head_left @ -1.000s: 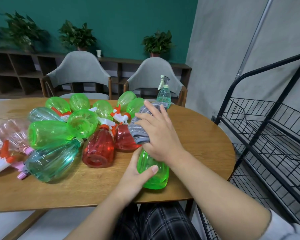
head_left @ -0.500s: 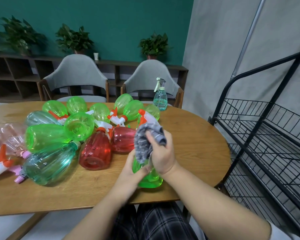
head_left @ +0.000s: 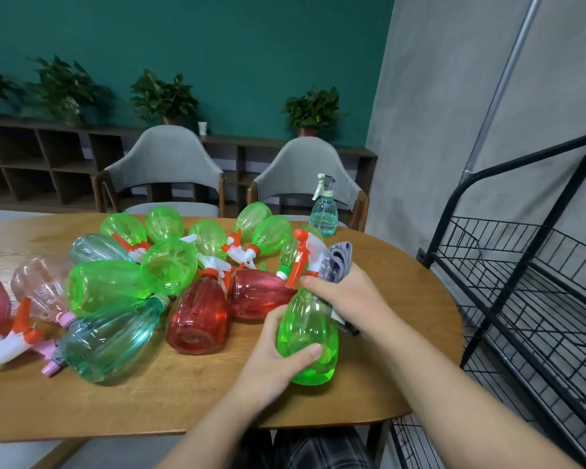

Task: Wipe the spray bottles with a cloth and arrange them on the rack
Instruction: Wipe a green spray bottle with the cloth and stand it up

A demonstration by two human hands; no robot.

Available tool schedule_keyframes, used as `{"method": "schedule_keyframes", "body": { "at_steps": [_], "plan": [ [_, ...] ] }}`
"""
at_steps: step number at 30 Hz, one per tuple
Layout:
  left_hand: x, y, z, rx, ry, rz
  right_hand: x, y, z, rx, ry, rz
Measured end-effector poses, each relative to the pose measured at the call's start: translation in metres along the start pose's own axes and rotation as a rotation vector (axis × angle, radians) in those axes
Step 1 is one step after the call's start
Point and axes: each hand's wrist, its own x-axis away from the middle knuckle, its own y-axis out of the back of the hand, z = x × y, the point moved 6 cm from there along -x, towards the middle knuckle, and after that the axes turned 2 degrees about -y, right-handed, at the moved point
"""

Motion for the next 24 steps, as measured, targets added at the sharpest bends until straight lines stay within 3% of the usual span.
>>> {"method": "schedule_keyframes", "body": {
  "at_steps": [4, 8, 18, 24],
  "plan": [
    [-0.013, -0.002, -0.018, -0.034, -0.025, -0.003, -0.007, 0.01, 0.005, -0.188, -0.082, 0.045],
    [-0.033, -0.003, -0.036, -0.164, 0.006, 0.068, -0.027, 0.027, 0.013, -0.205, -0.06, -0.037],
    [-0.091, 0.033, -0.083, -1.358, -0.02, 0.203, -0.095, 0.08, 0.024, -0.168, -0.018, -0.309],
    [-0.111, 0.048, -0.075, -1.564, 0.197, 0.35, -0.14, 0.096, -0.007, -0.116, -0.074, -0.483]
  ]
}}
